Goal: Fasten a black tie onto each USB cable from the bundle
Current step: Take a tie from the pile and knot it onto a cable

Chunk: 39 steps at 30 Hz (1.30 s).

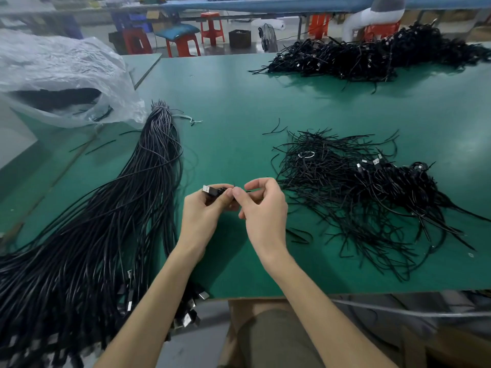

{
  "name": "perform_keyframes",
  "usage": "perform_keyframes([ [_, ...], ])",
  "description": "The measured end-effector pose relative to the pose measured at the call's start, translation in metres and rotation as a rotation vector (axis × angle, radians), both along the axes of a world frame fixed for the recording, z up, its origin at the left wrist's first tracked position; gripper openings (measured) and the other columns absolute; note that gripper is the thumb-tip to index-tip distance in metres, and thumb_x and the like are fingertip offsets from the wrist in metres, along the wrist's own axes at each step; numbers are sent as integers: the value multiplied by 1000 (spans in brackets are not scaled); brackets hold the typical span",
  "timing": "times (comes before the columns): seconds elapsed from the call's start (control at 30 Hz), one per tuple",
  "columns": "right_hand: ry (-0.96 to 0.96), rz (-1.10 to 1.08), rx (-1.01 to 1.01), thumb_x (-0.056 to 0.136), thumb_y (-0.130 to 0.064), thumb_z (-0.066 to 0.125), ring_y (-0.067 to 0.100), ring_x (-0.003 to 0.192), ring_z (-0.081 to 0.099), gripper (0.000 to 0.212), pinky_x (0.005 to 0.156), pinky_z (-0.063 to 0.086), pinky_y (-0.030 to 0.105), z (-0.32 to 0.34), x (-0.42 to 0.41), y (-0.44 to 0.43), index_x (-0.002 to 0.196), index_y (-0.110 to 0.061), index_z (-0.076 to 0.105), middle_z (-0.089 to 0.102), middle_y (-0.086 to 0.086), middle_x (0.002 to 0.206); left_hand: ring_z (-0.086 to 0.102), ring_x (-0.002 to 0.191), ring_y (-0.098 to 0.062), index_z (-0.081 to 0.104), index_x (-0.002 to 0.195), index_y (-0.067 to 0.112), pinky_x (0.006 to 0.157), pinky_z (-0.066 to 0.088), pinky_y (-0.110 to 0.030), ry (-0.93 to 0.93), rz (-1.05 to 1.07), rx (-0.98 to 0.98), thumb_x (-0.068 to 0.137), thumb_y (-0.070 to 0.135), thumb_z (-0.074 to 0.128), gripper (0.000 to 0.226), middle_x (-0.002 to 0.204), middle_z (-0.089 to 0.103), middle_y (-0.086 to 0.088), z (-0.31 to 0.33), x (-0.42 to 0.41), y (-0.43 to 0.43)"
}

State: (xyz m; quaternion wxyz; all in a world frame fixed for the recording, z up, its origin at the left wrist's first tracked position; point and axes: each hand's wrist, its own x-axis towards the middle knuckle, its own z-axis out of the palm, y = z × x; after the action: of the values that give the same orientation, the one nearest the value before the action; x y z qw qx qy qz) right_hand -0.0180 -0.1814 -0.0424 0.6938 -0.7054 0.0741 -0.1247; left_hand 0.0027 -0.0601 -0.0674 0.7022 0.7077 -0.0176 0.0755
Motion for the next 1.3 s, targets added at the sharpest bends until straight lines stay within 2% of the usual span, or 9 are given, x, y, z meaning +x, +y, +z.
perform_keyframes([
  [0.2,-23,-1,-69,86,-26,83,6,47,58,28,54,44,13,1,2,-7,89,-17,57,67,0,72,67,85,-24,72,98,3,84,54,-32,63,-125,-137,97,25,68,22,88,73,-13,-1,1,2],
  [0.37,-41,59,-140,87,-17,81,9,56,61,25,55,46,13,-4,-2,-10,86,-18,56,64,3,78,72,83,-26,72,102,-1,79,56,-29,40,-115,-67,101,17,65,20,94,76,-21,-3,4,2],
  [0.47,-67,90,-205,93,-15,75,13,69,67,19,64,50,16,-6,-6,-9,90,-18,56,66,2,88,72,84,-31,71,100,-1,85,57,-40,41,-84,-72,101,17,65,18,94,75,-22,-4,5,3],
  [0.6,-139,110,-268,101,-14,64,10,78,65,8,66,48,11,-11,-20,-8,97,-18,58,63,-4,97,74,88,-28,73,99,2,89,58,-40,25,2,-116,100,18,66,17,93,76,-18,-5,7,4],
  [0.8,-127,283,-481,103,-39,57,12,78,62,18,77,54,37,-20,-38,-10,108,-21,57,62,-9,94,70,81,-22,70,98,2,80,58,-29,28,52,-373,94,20,69,18,88,73,-10,-3,8,9],
  [0.9,-62,314,-438,103,-40,58,9,72,64,20,74,54,35,-18,-32,-16,96,-22,63,67,-9,82,69,75,-19,71,91,4,77,57,-27,33,12,-504,97,15,65,14,83,72,-8,1,8,11],
  [1.0,-12,291,-349,103,-25,60,7,66,65,12,65,52,26,-20,-22,-27,96,-18,66,70,-4,78,69,79,-18,75,90,6,78,57,-27,67,-158,-585,97,17,64,17,88,73,-9,5,6,12],
  [1.17,-52,302,157,105,-11,55,20,74,70,17,54,51,28,-13,-5,-38,114,-9,69,74,14,96,67,79,-19,76,96,8,78,56,-26,69,-357,-375,99,21,64,19,91,73,-12,2,1,6],
  [1.3,-120,350,151,106,-18,54,16,74,58,23,65,48,28,-17,-6,-42,121,-19,72,70,13,96,64,82,-23,77,95,13,81,57,-28,117,-338,-276,98,23,67,15,90,71,-11,0,0,5],
])
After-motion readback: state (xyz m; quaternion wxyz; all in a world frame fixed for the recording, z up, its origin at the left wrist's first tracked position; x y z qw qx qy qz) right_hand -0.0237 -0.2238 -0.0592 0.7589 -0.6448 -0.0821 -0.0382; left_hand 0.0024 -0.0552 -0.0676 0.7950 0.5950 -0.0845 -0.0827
